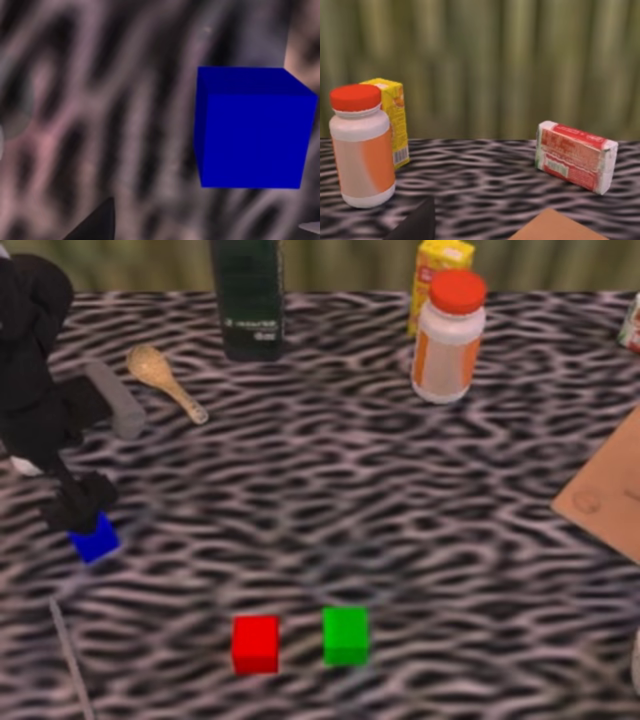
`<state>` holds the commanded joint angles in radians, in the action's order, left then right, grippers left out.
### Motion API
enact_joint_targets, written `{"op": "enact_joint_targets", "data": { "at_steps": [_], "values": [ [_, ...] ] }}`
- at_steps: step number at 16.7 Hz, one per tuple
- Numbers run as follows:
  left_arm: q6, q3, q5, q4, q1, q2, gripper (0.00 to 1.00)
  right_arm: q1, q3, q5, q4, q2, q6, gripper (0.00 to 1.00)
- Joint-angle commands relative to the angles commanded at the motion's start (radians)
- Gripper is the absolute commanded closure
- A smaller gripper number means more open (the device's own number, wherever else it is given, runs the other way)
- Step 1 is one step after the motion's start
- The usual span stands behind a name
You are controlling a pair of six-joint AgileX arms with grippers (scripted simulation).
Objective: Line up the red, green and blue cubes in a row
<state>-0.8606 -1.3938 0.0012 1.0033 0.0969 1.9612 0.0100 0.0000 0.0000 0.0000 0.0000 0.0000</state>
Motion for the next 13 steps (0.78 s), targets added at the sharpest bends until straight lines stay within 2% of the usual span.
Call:
{"op": "enact_joint_targets", "data": {
  "at_steps": [6,13],
  "values": [
    [0.002,0.005,0.0,-0.015,0.003,0.012,0.0,0.0,0.0,0.0,0.0,0.0,0.0,0.0],
    [-0.002,0.132,0.001,-0.269,-0.001,0.133,0.0,0.0,0.0,0.0,0.0,0.0,0.0,0.0]
  ]
}}
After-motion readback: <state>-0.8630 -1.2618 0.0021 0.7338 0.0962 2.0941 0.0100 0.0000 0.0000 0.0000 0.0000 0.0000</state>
